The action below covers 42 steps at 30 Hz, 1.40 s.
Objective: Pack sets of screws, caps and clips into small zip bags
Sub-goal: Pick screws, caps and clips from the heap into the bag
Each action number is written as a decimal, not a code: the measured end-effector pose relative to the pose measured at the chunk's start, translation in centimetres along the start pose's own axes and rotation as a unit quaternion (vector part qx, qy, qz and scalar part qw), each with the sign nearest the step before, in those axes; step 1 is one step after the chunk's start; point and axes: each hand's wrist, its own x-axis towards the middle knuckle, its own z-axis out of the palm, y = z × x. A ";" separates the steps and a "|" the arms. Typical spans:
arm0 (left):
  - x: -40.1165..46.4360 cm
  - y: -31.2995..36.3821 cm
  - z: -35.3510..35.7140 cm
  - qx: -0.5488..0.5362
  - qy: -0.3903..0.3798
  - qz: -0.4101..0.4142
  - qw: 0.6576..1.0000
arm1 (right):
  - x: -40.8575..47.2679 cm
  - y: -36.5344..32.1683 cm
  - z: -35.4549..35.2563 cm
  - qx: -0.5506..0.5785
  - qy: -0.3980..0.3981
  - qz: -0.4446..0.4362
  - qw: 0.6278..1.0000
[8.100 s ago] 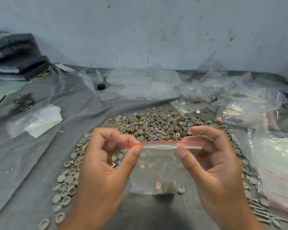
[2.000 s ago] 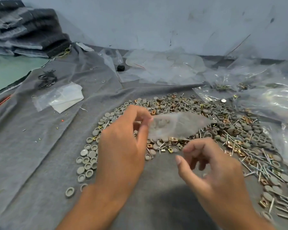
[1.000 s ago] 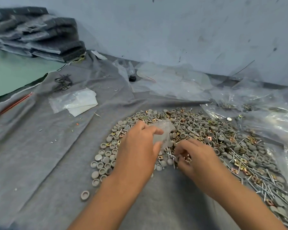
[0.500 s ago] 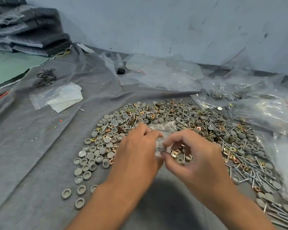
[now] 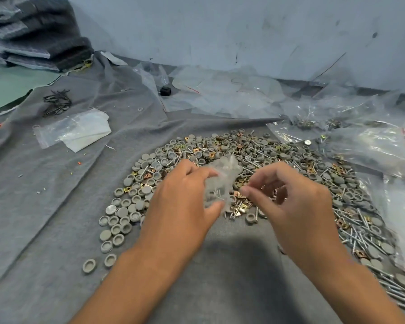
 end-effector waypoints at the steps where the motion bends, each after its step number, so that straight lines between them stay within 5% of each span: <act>1: 0.2 -0.1 -0.4 -0.008 0.019 -0.013 1.000 | 0.2 0.6 -0.3 -0.006 -0.010 0.025 1.000; 4: 0.8 -0.5 -1.8 -0.029 0.137 -0.037 0.990 | 0.1 2.5 -0.4 -0.084 -0.121 0.107 0.983; 6: 1.1 -0.9 -2.6 -0.020 0.253 -0.034 0.967 | -0.4 3.3 0.3 -0.143 -0.186 0.103 0.967; 8: 1.3 -1.3 -2.9 0.000 0.287 -0.031 0.957 | -0.8 3.3 1.3 -0.159 -0.216 0.081 0.960; 14: 0.8 -1.5 -0.9 0.143 0.074 -0.018 0.987 | -0.6 2.7 3.1 -0.190 -0.222 0.021 0.956; 22: 0.4 -1.4 -0.2 0.087 0.037 -0.002 0.995 | -0.7 2.8 2.4 -0.155 -0.208 0.039 0.965; 25: 0.2 -1.0 0.0 0.067 0.025 0.001 0.997 | -0.4 2.2 1.5 -0.063 -0.142 0.057 0.986; 29: 0.0 -0.3 0.2 0.036 0.004 0.017 0.999 | -0.1 -0.3 0.7 0.010 -0.042 -0.060 0.997; 33: -0.3 0.5 0.3 0.012 -0.030 0.044 0.999 | -0.3 -1.3 1.2 -0.055 -0.031 -0.132 0.989; 42: 0.3 -0.2 -0.4 -0.006 0.005 0.005 1.000 | -0.4 -0.1 0.3 -0.031 -0.018 -0.054 0.998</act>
